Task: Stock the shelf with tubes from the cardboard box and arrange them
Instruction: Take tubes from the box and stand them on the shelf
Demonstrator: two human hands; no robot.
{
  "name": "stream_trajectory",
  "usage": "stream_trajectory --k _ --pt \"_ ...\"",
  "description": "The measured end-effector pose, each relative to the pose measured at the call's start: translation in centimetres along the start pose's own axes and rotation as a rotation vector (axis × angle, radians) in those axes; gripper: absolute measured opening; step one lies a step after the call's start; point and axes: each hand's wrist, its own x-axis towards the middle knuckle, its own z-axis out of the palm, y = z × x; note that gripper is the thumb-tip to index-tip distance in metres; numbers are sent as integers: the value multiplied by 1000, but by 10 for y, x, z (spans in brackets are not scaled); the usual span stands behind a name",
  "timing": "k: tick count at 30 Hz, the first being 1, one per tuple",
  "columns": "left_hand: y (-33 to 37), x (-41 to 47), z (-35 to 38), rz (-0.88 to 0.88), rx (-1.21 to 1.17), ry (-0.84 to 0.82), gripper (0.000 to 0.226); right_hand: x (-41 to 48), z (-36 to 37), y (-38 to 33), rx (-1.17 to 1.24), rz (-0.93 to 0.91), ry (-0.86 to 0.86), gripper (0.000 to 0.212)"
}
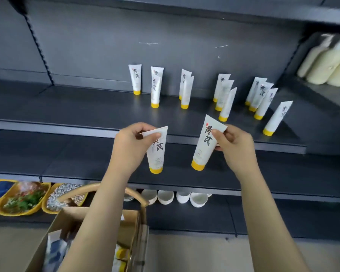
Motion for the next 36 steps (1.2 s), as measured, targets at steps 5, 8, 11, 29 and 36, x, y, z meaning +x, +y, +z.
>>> stream_trajectory --k 5,8,11,29,36 --pt "40 -2 82 20 -12 70 1 26 -80 19 17 -17 48 10" --pt "54 -5 113 25 18 68 2 35 -111 33 21 19 78 9" --pt "61 -2 133 27 46 76 2 45 -128 45 25 36 83 8" --pt "33 143 167 128 97 232 10 158 -94 77 -121 -54 157 13" --pt "-20 224 183 87 95 214 13 173 -53 122 -236 36 201 20"
